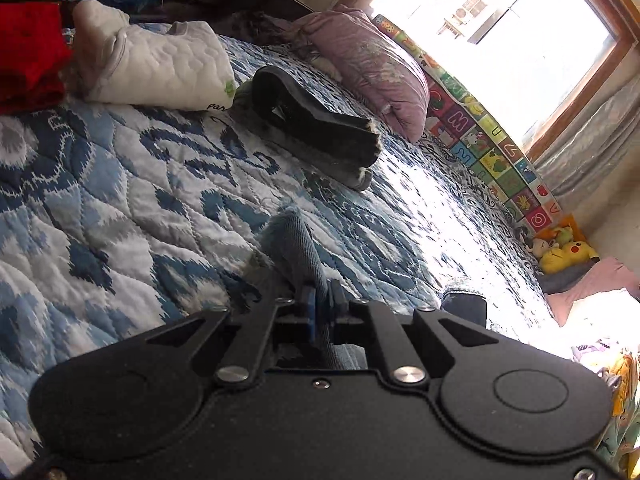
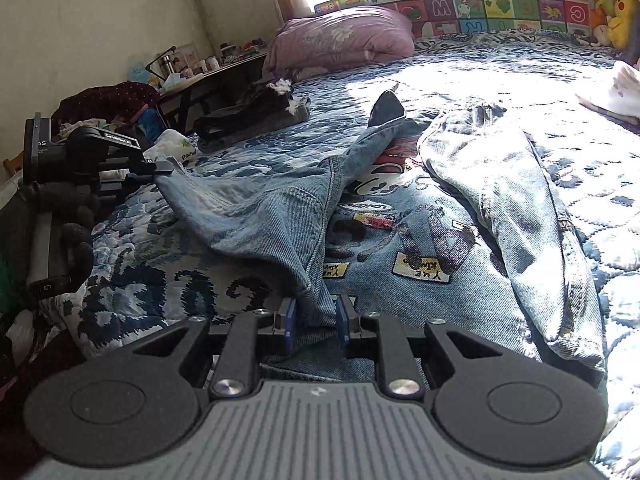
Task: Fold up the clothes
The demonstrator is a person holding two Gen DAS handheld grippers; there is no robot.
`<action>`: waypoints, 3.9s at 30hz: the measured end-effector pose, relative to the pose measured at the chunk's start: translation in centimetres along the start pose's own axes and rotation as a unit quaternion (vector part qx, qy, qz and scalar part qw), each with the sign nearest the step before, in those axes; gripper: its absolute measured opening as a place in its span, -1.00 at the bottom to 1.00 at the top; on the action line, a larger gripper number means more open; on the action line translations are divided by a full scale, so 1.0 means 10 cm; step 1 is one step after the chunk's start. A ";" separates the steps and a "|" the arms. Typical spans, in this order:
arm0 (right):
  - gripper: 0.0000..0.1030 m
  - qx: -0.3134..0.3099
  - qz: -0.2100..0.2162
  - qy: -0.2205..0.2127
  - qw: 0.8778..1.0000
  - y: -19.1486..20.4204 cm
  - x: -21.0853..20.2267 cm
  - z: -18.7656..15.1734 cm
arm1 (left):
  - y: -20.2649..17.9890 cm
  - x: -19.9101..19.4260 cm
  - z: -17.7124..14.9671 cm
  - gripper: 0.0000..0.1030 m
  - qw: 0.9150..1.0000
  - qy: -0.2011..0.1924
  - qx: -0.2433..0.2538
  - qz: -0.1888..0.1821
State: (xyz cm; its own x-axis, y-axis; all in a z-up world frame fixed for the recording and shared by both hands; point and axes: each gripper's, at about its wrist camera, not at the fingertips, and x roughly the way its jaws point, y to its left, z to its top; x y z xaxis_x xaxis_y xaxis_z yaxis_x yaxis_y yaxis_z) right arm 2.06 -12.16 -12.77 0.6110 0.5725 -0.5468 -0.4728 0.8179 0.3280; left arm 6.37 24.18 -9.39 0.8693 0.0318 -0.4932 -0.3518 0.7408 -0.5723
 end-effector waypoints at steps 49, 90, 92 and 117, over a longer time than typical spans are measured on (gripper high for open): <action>-0.25 0.502 0.039 -0.144 0.852 -2.25 -0.42 -0.29 | -1.38 -0.40 -1.30 -0.02 0.924 0.126 0.338 -0.129; -0.93 0.389 -0.055 -0.149 0.907 -2.55 -0.02 0.61 | -1.45 -0.29 -2.07 -0.44 0.925 0.127 0.357 0.006; -0.94 0.381 -0.058 -0.148 0.911 -2.56 -0.03 0.63 | -1.39 -0.30 -2.03 -0.63 0.930 0.124 0.346 0.020; -0.93 0.369 -0.042 -0.146 0.917 -2.56 -0.07 0.74 | -1.17 -0.52 -1.47 -0.79 0.968 0.100 0.231 -0.005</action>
State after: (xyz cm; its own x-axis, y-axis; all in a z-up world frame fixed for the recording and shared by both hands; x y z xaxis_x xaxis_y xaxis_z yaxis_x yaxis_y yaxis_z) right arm 18.47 -33.12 -15.07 0.8205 0.4086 -0.3998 0.0768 0.6143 0.7854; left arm 0.84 5.45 -9.71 0.7709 -0.0742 -0.6326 -0.1098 0.9629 -0.2466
